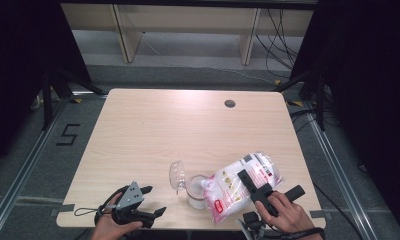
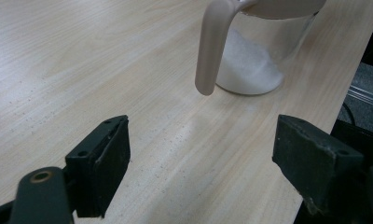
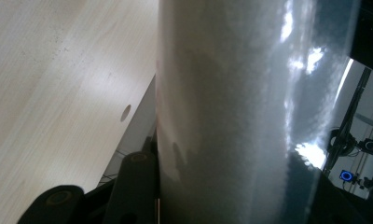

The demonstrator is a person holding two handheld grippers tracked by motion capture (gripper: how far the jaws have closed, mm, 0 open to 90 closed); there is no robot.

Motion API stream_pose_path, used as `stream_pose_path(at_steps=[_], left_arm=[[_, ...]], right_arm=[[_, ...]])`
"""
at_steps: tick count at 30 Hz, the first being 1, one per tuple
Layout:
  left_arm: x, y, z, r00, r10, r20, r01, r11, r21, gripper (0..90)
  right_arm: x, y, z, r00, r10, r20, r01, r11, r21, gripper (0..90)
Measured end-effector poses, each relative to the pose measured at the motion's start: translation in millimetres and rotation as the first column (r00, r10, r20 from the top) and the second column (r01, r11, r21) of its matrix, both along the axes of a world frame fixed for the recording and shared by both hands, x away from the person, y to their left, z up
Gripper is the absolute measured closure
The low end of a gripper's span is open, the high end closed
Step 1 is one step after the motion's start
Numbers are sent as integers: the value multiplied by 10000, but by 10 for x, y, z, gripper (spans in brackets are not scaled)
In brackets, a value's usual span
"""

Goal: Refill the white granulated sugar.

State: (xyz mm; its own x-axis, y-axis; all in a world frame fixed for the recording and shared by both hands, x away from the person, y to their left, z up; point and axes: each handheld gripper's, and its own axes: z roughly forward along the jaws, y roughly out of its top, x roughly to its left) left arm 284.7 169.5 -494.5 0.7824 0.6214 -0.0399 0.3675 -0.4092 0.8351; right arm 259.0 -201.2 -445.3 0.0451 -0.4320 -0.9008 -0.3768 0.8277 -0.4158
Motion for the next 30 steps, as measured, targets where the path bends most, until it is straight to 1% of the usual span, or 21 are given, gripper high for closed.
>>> stream_pose_path(at_steps=[1,2,4,8,9,10,11,12,13,14,15,16,20,22,26,27,28,29,30], left_arm=[[0,0,0,10000,-9,2,9,10000,-8,187],[0,0,0,10000,-8,5,8,10000,1,187],[1,1,0,10000,-1,4,1,10000,-1,187],[-1,-3,-2,10000,-11,-19,11,10000,-47,187],[-2,-5,-2,10000,-1,-25,0,10000,-69,187],[-2,-5,-2,10000,-2,-27,1,10000,-72,187],[-1,-3,-1,10000,-16,-13,16,10000,-46,187],[0,-9,-8,10000,10,13,-10,9999,-157,187],[-1,-5,-2,10000,2,-19,-2,10000,-73,187],[-1,-5,-3,10000,3,-14,-4,10000,-82,187],[0,-5,-3,10000,-3,-14,3,10000,-68,187],[-1,-13,-10,10000,30,3,-30,9998,-207,187],[1,-5,-6,10000,-20,15,20,9999,-108,187],[-2,-9,-5,10000,30,-21,-31,9999,-141,187],[1,-5,-5,10000,-20,10,20,10000,-94,187],[0,-8,-7,10000,5,3,-5,9999,-139,187],[-1,-2,-1,10000,-22,-23,22,10000,-29,187],[-2,-6,-3,10000,13,-24,-13,10000,-90,187],[0,-2,-1,10000,-21,-13,21,10000,-35,187]], right_arm=[[2,0,-5,9998,173,113,-173,9999,-5,641],[-3,2,-12,9999,125,46,-125,9999,79,641],[-1,10,-6,9998,183,72,-183,9998,-12,641],[-1,6,1,9999,151,71,-151,9999,-25,642],[-2,6,4,9999,130,111,-129,9998,-118,642],[-4,3,-11,10000,80,42,-80,10000,55,642],[-4,3,-10,9999,91,44,-91,9999,45,642],[1,6,1,9998,170,98,-170,9998,-85,642],[0,7,6,9998,170,107,-168,9998,-116,642],[1,5,1,9998,172,71,-172,9999,-17,642],[1,5,3,9998,173,78,-173,9998,-26,642],[3,6,5,9998,177,75,-176,9998,-47,642],[1,6,9,10000,88,3,-88,9999,-80,642],[1,7,9,10000,97,9,-97,9999,-76,643],[3,5,9,9999,111,-7,-112,9999,-24,643],[3,2,7,9999,105,-14,-105,9999,20,643],[7,-5,0,9999,164,4,-164,9998,123,644],[9,-6,-1,9999,158,1,-158,9998,106,644],[10,-7,-3,9999,165,10,-165,9998,98,644]])
